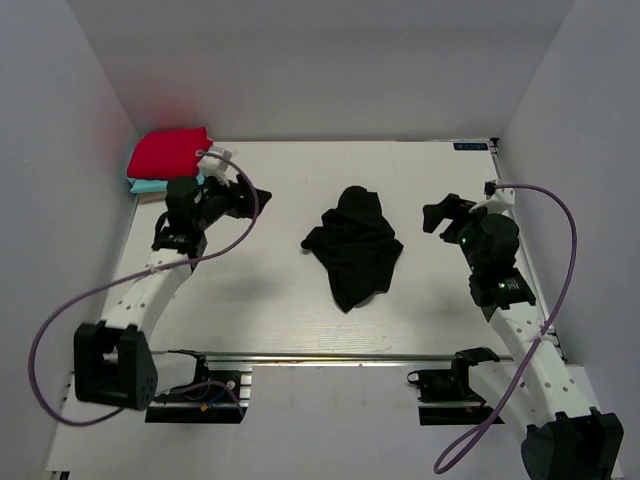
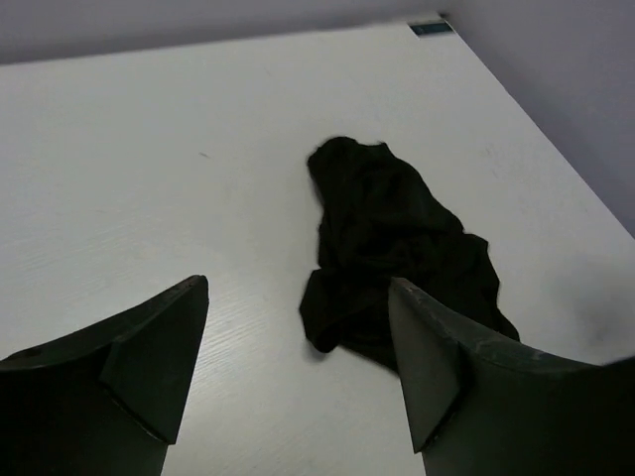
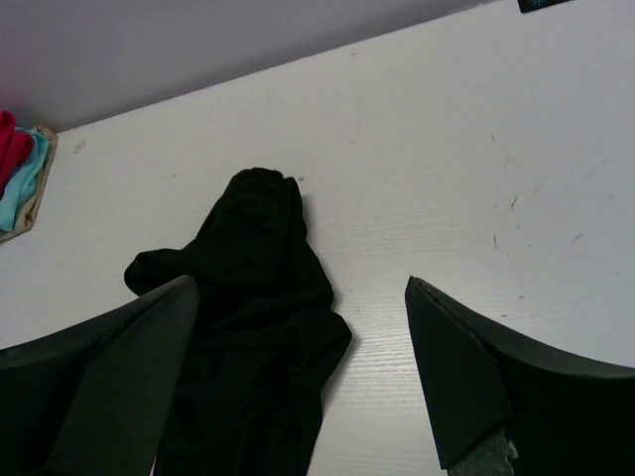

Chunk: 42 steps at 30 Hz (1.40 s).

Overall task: Fold and stack the t-shirts
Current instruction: Flatten out the tshirt

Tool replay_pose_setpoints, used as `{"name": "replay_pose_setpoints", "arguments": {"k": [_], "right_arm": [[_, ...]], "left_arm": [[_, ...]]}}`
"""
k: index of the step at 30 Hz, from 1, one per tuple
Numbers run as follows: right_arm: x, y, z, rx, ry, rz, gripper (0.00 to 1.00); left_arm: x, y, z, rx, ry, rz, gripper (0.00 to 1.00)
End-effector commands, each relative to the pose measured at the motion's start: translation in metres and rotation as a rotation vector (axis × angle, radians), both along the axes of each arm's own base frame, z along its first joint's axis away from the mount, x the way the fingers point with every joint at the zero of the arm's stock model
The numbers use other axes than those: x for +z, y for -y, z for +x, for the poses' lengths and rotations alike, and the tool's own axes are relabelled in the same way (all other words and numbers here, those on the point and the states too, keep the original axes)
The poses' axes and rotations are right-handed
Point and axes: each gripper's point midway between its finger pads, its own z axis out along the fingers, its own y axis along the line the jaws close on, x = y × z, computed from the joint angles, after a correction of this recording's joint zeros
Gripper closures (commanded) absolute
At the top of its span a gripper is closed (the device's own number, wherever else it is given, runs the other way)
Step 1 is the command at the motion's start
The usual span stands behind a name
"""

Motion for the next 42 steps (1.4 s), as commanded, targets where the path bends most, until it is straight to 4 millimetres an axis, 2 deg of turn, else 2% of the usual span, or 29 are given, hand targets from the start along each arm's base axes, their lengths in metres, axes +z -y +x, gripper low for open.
{"name": "replay_pose_setpoints", "arguments": {"k": [1,2,4,6,7,10,11,12,14,15,16,18,19,21,22,23,25,27,28,30,32,33,34,35,36,38,39,40,42], "right_arm": [[-0.016,0.003,-0.001,-0.034,-0.066,0.029,0.10],[-0.024,0.006,0.002,-0.049,-0.091,0.013,0.10],[-0.031,-0.003,0.001,0.002,-0.113,0.011,0.10],[-0.049,-0.003,0.001,0.007,-0.175,-0.006,0.10],[-0.050,-0.007,0.001,0.033,-0.183,-0.010,0.10],[-0.065,-0.004,0.006,0.013,-0.253,-0.025,0.10],[-0.066,-0.003,0.006,0.004,-0.269,-0.025,0.10],[-0.072,-0.003,0.007,0.004,-0.294,-0.031,0.10],[-0.079,-0.005,0.004,0.012,-0.321,-0.032,0.10],[-0.083,-0.006,0.003,0.017,-0.335,-0.030,0.10],[-0.087,-0.007,0.003,0.021,-0.349,-0.031,0.10],[-0.096,-0.006,-0.001,0.022,-0.382,-0.036,0.10],[-0.098,-0.004,-0.001,0.012,-0.396,-0.039,0.10],[-0.102,-0.003,-0.004,0.012,-0.413,-0.048,0.10],[-0.102,-0.003,-0.005,0.012,-0.414,-0.052,0.10],[-0.101,-0.002,-0.005,0.014,-0.406,-0.060,0.10],[-0.102,-0.001,-0.006,0.009,-0.407,-0.066,0.10],[-0.104,-0.002,-0.007,0.018,-0.409,-0.062,0.10],[-0.107,-0.002,-0.007,0.020,-0.418,-0.066,0.10],[-0.113,-0.003,-0.006,0.022,-0.441,-0.070,0.10],[-0.121,-0.006,-0.003,0.032,-0.470,-0.071,0.13],[-0.126,-0.010,-0.002,0.053,-0.487,-0.069,0.13],[-0.120,-0.015,0.003,0.079,-0.471,-0.058,0.13],[-0.122,-0.023,0.002,0.121,-0.479,-0.042,0.15],[-0.131,-0.027,0.005,0.137,-0.506,-0.046,0.17],[-0.129,-0.036,0.012,0.177,-0.493,-0.023,0.23],[-0.143,-0.039,0.014,0.186,-0.535,-0.021,0.25],[-0.139,-0.043,0.020,0.198,-0.521,-0.022,0.26],[-0.149,-0.048,0.029,0.213,-0.549,-0.022,0.29]], "left_arm": [[-0.003,0.053,-0.012,-0.333,-0.050,-0.044,0.17],[-0.005,0.061,-0.007,-0.362,-0.060,-0.047,0.17],[-0.039,0.080,-0.002,-0.407,-0.164,-0.033,0.12],[-0.047,0.094,0.007,-0.406,-0.180,0.007,0.12],[-0.063,0.111,0.005,-0.435,-0.207,0.046,0.09],[-0.073,0.138,0.008,-0.449,-0.237,0.102,0.08],[-0.092,0.141,0.013,-0.432,-0.285,0.124,0.04],[-0.100,0.146,0.014,-0.428,-0.303,0.136,0.04],[-0.110,0.157,0.024,-0.390,-0.316,0.175,0.09],[-0.130,0.162,0.026,-0.388,-0.362,0.196,0.14],[-0.127,0.169,0.034,-0.383,-0.355,0.202,0.18],[-0.137,0.174,0.040,-0.361,-0.387,0.216,0.29],[-0.143,0.179,0.047,-0.345,-0.386,0.231,0.29],[-0.156,0.174,0.055,-0.278,-0.407,0.278,0.32],[-0.154,0.173,0.062,-0.254,-0.404,0.288,0.34],[-0.165,0.174,0.062,-0.234,-0.423,0.316,0.38],[-0.169,0.172,0.064,-0.226,-0.426,0.334,0.63],[-0.169,0.178,0.060,-0.246,-0.427,0.331,0.89],[-0.161,0.180,0.063,-0.245,-0.399,0.319,1.00],[-0.149,0.189,0.057,-0.286,-0.367,0.291,1.00],[-0.126,0.189,0.055,-0.277,-0.309,0.248,1.00],[-0.125,0.186,0.050,-0.274,-0.312,0.238,1.00],[-0.117,0.184,0.049,-0.263,-0.290,0.232,1.00],[-0.093,0.183,0.048,-0.261,-0.232,0.207,1.00],[-0.091,0.179,0.042,-0.260,-0.223,0.203,1.00],[-0.073,0.173,0.039,-0.233,-0.185,0.182,1.00],[-0.059,0.170,0.033,-0.231,-0.153,0.167,1.00],[-0.054,0.166,0.032,-0.220,-0.142,0.165,1.00],[-0.034,0.163,0.025,-0.219,-0.106,0.148,1.00]]}}
